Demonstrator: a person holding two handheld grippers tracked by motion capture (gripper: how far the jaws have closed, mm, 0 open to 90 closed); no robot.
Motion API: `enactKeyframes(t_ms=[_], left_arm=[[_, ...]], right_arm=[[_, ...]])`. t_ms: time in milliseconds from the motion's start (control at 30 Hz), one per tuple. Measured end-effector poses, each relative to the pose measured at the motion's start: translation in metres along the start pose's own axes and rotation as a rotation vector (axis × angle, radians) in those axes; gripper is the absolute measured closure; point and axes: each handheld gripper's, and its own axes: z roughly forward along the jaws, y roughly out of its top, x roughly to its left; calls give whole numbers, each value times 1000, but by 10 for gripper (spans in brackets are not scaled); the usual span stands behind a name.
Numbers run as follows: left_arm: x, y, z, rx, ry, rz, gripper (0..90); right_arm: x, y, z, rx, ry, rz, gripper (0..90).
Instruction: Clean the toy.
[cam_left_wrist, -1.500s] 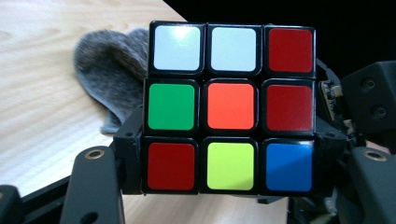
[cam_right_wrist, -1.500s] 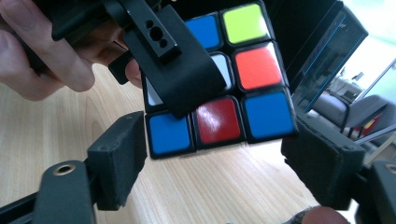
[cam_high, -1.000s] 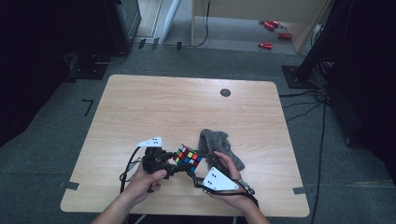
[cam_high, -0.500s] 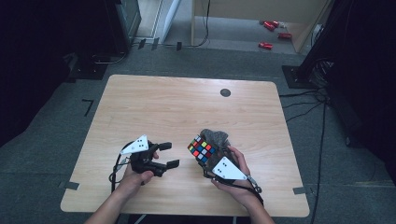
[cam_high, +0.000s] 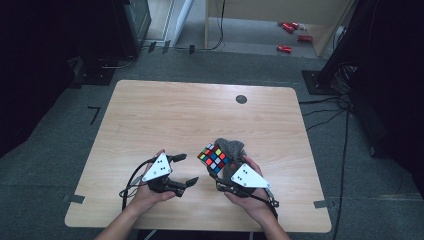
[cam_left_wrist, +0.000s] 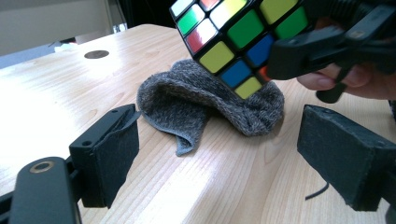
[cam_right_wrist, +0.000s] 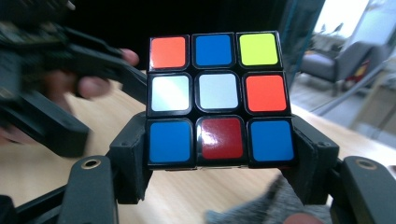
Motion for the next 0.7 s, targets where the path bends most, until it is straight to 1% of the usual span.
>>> enactKeyframes(t_ms=[67,167,267,367,400,467,533,633,700], left_arm=[[-3,0,1,4,6,18,130],[-8,1,3,20,32,66,128],[-15,1,6,31,71,119,122],[-21,0,9,27,122,174,123],[-23,-1,9,19,142,198,125],[-27,-1,11,11,172,228,139],[-29,-2,12,7,188,253,142],[-33,-4,15,11,213,285,144],[-34,-4,15,10,230,308,151]], right_arm=[[3,4,0,5,28,22,343],[8,7,1,13,62,57,343],[10,9,2,26,84,95,343],[12,9,3,46,106,138,343],[13,9,3,56,111,148,343],[16,8,5,71,117,155,343],[19,9,7,86,125,161,343],[22,9,9,102,136,194,343],[25,9,10,115,135,202,343]])
